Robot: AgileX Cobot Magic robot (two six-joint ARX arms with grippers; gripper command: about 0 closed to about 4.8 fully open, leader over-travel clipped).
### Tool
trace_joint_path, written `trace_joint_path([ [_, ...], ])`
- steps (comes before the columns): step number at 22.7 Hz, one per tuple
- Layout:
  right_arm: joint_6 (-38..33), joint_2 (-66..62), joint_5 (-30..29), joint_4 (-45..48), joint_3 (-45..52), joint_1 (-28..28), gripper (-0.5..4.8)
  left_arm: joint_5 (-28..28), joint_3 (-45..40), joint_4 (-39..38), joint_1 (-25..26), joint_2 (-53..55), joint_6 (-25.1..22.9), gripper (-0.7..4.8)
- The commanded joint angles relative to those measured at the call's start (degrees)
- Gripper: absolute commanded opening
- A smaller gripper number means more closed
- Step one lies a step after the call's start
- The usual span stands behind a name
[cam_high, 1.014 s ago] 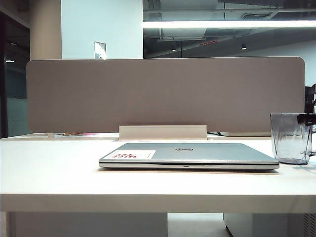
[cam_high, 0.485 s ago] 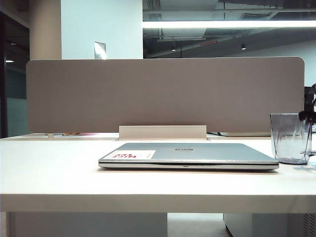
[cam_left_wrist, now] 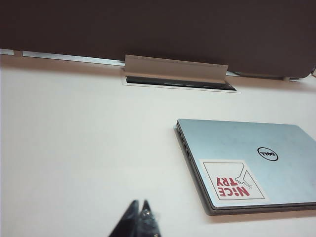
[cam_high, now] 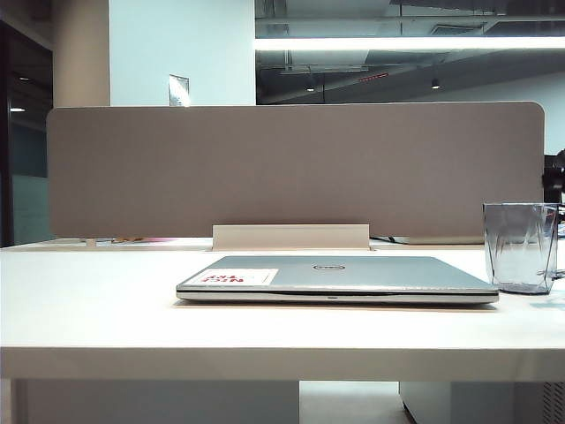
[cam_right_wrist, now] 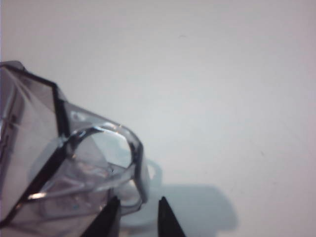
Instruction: Pick up the water cup and place it on the right side of the laptop.
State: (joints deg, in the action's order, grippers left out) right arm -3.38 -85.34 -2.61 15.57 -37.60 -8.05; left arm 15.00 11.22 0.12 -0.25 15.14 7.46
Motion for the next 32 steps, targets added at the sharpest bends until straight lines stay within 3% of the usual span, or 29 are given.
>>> trace_joint_path([
  [1, 0.24, 3.56, 0.04, -4.07, -0.11, 0.0, 1.17, 0.24, 0.04, -0.11, -0.07, 0.0, -0.17, -0.06],
  [4, 0.28, 7.69, -0.11, -7.96, -0.09, 0.0, 1.1, 0.24, 0.04, -0.11, -0.07, 0.0, -0.17, -0.06],
  [9, 0.31, 21.81, -0.11, -9.05, 5.16, 0.0, 0.39, 0.24, 0.02, -0.46, -0.07, 0.0, -0.17, -0.06],
  [13, -3.19, 30.93, -0.11, -9.07, 9.35, 0.09, 0.33, 0.24, 0.0, -1.55, -0.07, 0.02, -0.17, -0.06],
  [16, -5.64, 37.7, -0.13, -9.31, 12.63, 0.17, -0.02, 0.26, 0.0, -1.81, -0.09, 0.02, -0.15, -0.06],
  [32, -9.97, 74.2, 0.11, -13.14, 31.26, 3.72, -0.02, 0.7, 0.0, -1.79, -0.07, 0.0, -0.13, -0.06],
])
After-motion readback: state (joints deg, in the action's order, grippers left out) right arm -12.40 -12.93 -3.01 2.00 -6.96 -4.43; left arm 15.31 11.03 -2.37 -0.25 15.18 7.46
